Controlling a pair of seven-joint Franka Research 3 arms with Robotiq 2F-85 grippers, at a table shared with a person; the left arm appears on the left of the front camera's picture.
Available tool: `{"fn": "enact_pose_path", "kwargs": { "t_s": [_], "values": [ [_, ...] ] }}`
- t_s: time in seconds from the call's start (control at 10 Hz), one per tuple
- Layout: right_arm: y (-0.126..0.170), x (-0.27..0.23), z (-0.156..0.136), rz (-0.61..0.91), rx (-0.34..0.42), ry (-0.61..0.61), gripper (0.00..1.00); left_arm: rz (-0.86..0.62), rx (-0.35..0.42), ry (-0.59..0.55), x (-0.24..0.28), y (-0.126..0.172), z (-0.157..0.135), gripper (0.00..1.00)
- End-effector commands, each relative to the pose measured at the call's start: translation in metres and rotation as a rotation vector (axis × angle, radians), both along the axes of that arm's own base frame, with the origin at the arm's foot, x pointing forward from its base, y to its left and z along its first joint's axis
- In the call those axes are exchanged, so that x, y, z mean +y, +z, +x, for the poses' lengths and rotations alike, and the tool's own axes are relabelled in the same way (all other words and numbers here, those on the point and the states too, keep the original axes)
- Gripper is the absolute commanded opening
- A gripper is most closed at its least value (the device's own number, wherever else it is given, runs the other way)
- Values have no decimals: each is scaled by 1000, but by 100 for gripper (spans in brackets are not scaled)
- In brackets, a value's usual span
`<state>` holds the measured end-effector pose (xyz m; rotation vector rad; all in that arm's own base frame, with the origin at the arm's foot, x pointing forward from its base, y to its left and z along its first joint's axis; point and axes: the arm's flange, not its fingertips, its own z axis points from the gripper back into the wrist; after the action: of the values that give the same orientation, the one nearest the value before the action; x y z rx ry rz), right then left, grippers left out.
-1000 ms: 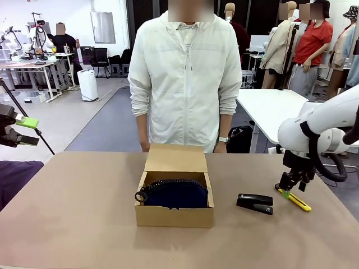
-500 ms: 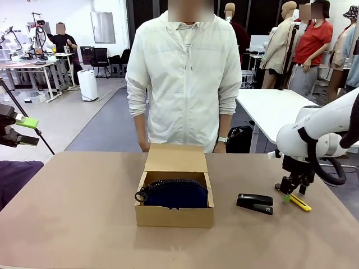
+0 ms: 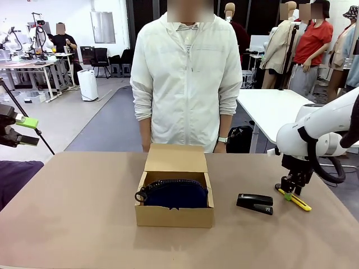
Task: Pack the items into the box.
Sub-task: Pick up the item specified by the human and place it in the Mailer Box.
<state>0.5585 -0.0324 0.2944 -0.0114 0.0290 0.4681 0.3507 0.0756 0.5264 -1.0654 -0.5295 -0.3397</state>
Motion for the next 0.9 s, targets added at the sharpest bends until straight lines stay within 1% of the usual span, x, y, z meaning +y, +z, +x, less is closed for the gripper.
{"fn": "enact_pose_path", "kwargs": {
  "t_s": [0.0,0.4,0.6,0.7,0.8],
  "values": [
    [-9,3,-2,-18,4,-1,0,-1,9,-7,2,2,-2,100],
    [-8,3,-4,-36,2,-1,0,-1,9,-7,2,2,-2,100],
    [-1,4,-9,-29,-12,-2,0,-1,9,-7,2,2,-2,100],
    [8,7,-17,-29,-23,0,0,-1,9,-7,2,2,-2,100],
    [26,14,-32,-33,-43,31,0,-1,9,-7,2,2,-2,100]
  ]
}}
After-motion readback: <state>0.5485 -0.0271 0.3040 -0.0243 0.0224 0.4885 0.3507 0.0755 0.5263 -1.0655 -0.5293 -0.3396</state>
